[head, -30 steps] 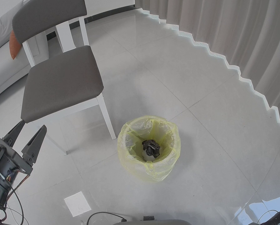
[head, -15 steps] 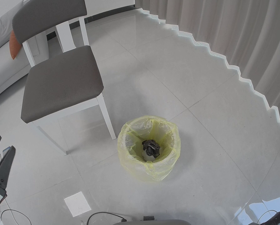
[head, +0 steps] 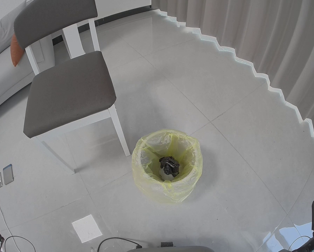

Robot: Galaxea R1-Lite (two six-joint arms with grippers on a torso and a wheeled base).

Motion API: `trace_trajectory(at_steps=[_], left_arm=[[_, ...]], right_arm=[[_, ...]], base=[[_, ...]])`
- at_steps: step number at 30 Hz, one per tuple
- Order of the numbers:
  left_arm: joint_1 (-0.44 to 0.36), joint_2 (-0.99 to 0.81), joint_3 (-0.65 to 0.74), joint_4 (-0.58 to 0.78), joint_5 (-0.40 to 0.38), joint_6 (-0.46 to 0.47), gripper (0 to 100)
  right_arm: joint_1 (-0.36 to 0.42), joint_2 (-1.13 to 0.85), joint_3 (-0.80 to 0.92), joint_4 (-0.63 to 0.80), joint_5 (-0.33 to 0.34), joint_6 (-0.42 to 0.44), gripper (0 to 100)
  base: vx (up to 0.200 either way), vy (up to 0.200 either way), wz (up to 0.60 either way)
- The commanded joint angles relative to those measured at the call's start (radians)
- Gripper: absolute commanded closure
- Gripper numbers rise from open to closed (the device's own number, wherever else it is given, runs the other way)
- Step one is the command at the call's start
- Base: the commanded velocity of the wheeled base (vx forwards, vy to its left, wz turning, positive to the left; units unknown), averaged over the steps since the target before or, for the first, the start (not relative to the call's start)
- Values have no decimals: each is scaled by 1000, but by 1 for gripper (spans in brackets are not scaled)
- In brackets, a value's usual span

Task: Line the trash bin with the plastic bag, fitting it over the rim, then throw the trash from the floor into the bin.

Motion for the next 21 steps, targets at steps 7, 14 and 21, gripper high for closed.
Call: trace_trajectory(at_steps=[7, 14, 21], left_arm=[[131, -80, 6, -3, 5, -54, 0], [194, -103, 106, -39, 8, -17, 0], [232, -175, 169, 12, 13, 35, 0]], right_arm=[[1, -4, 62, -37, -1, -16, 0], [1, -4, 70, -35, -9, -7, 0], [1, -4, 70, -35, -29, -7, 0]], base=[[0, 0, 0], [0, 0, 0], [0, 0, 0]])
